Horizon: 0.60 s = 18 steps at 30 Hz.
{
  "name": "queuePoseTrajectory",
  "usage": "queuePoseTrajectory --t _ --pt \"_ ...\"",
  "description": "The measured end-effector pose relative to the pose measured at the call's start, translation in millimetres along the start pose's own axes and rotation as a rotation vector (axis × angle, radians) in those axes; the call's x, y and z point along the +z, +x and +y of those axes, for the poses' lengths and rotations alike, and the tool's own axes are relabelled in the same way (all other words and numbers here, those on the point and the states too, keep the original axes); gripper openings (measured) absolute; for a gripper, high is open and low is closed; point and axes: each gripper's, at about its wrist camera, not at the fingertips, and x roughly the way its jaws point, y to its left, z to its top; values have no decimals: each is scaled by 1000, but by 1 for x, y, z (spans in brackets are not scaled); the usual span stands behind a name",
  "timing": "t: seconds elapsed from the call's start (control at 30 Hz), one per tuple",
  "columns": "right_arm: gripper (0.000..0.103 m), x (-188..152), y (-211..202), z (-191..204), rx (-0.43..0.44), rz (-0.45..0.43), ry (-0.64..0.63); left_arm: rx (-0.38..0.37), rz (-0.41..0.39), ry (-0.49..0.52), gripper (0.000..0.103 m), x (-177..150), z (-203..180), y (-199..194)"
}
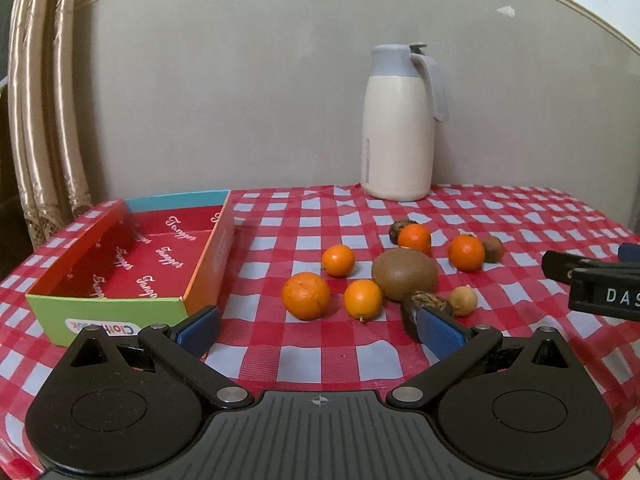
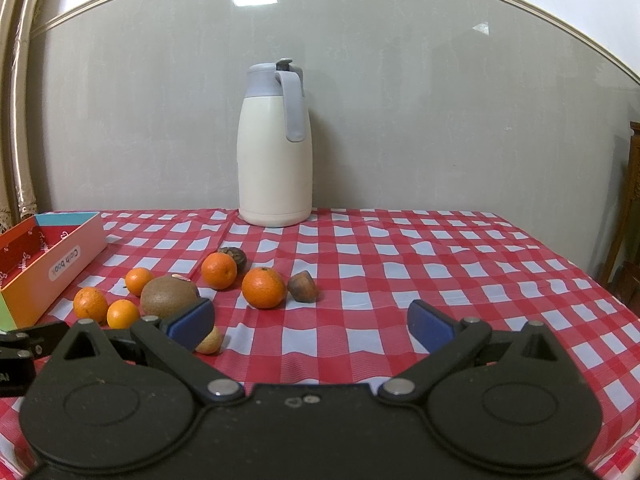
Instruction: Organize fruits
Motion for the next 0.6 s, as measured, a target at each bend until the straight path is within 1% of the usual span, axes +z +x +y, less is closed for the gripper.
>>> queuePoseTrajectory --t 0.23,0.37,0.47,0.6 --pt "103 1 0 -3 -7 1 7 0 17 7 103 2 -5 8" --pt "103 0 1 -3 -9 0 10 8 28 -19 103 1 -3 12" --pt "103 0 1 -3 -10 -1 12 5 22 -34 103 1 -1 12" --pt "103 1 1 -4 -9 -2 13 7 20 -29 103 1 -2 13"
